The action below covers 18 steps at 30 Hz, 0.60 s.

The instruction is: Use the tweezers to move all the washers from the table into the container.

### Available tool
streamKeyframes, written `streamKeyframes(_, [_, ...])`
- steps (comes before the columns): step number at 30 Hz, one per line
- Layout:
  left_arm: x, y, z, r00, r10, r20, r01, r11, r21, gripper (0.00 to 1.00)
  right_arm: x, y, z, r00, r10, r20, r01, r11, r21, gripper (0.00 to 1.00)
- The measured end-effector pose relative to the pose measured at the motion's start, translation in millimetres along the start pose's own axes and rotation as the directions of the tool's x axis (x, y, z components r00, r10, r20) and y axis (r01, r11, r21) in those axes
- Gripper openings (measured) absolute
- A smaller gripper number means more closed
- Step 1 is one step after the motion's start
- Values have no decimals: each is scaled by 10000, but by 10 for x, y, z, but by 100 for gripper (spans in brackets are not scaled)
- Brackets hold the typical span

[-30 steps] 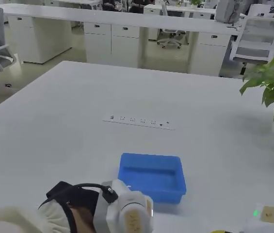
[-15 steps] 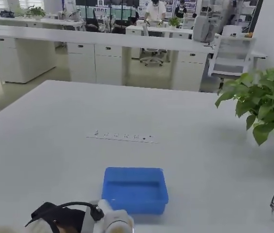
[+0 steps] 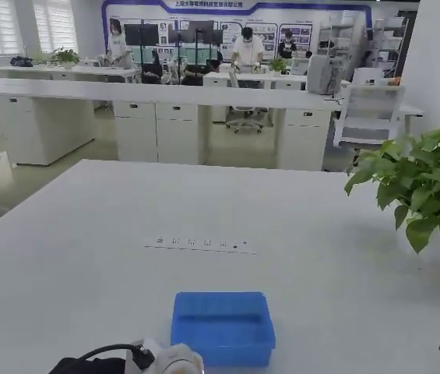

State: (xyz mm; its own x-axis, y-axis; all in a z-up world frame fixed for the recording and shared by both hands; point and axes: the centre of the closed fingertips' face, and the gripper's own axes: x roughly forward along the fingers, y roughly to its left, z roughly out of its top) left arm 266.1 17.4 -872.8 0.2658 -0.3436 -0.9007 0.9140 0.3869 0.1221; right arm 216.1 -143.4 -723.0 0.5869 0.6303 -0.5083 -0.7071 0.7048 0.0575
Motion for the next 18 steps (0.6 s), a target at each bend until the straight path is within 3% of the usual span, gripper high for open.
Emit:
streamKeyframes(2, [-55,31,-3,9988,404,279,-398,9989,-238,45,16,-8,-22,9999,-105,-40,105,9998,-184,44])
streamKeyframes(6, [-228,45,53,9885,926,1192,-698,9807,-1827,46,35,-46,-58,9997,-253,27,253,9997,-36,50])
streamKeyframes(7, [-314,26,102,9817,1065,1580,-665,9686,-2397,47,28,-63,-63,9993,-371,56,371,9993,-35,51])
streamKeyframes(8, [-369,13,142,9751,1152,1895,-630,9632,-2614,49,16,-73,-72,9992,-392,77,392,9992,-17,53])
streamKeyframes(9, [-461,1,177,9646,1411,2229,-686,9501,-3044,53,8,-83,-78,9991,-411,101,411,9991,37,55])
streamKeyframes(11, [-583,-46,221,9499,1614,2676,-626,9372,-3431,58,-15,-122,-76,9983,-521,270,514,9983,272,57])
streamKeyframes(12, [-665,-74,228,9401,1819,2883,-642,9250,-3744,62,-28,-143,-74,9977,-577,344,563,9975,417,59])
streamKeyframes(14, [-789,-116,221,9230,2206,3155,-763,9081,-4117,72,-44,-195,-78,9959,-780,448,753,9955,581,63])
streamKeyframes(15, [-809,-129,214,9216,2247,3166,-768,9048,-4188,76,-50,-208,-78,9955,-814,490,783,9950,623,64])
streamKeyframes(16, [-865,-145,178,9176,2490,3098,-939,8932,-4397,80,-54,-225,-78,9947,-878,534,839,9939,710,66])
streamKeyframes(17, [-920,-150,157,9061,2806,3166,-1110,8798,-4622,83,-57,-234,-73,9939,-936,576,891,9931,765,67])
streamKeyframes(18, [-945,-171,133,9039,2877,3164,-1115,8728,-4753,85,-58,-243,-68,9931,-995,627,944,9924,789,68])
